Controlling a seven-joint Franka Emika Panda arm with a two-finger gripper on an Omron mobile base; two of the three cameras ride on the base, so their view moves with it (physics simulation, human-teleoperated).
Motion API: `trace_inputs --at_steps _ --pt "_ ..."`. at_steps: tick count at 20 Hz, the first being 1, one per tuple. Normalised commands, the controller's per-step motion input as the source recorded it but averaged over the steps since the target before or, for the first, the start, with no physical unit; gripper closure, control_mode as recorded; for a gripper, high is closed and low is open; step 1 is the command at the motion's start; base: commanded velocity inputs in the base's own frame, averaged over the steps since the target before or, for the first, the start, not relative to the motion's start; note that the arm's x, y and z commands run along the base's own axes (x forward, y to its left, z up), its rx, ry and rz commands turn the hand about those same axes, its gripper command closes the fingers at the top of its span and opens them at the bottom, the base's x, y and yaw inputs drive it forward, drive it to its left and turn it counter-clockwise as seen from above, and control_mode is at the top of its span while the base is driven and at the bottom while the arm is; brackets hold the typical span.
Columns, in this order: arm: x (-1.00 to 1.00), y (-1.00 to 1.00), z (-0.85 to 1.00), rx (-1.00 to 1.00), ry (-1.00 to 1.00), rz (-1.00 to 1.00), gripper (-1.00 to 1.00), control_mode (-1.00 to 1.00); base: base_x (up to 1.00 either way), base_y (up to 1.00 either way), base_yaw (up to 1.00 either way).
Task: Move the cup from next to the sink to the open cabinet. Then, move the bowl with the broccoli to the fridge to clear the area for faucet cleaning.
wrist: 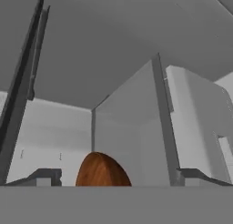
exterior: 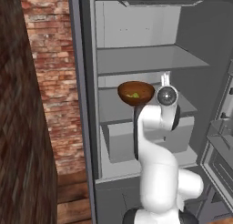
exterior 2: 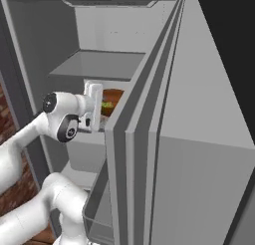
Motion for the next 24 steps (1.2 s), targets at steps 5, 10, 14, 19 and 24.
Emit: trace_inputs --at_steps 5,10,14,19,24 --pt "-1.00 0.02 0.71 0.17 0.29 -0.14 -1.00 -1.00 0.00 0.00 0.00" --pt "-1.00 0.29 -0.14 0.03 0.05 -0.04 -1.00 -1.00 0.00 0.00 0.00" --pt "-0.75 0.42 -0.43 0.00 -0.01 -0.04 -1.00 1.00 -0.25 0.20 -0.04" --pt "0.00 0.00 0.00 0.00 0.00 0.00 -1.00 1.00 -1.00 0.83 -0.45" --pt "0.00 0.00 0.00 0.00 0.00 0.00 -1.00 1.00 -1.00 0.44 -0.79"
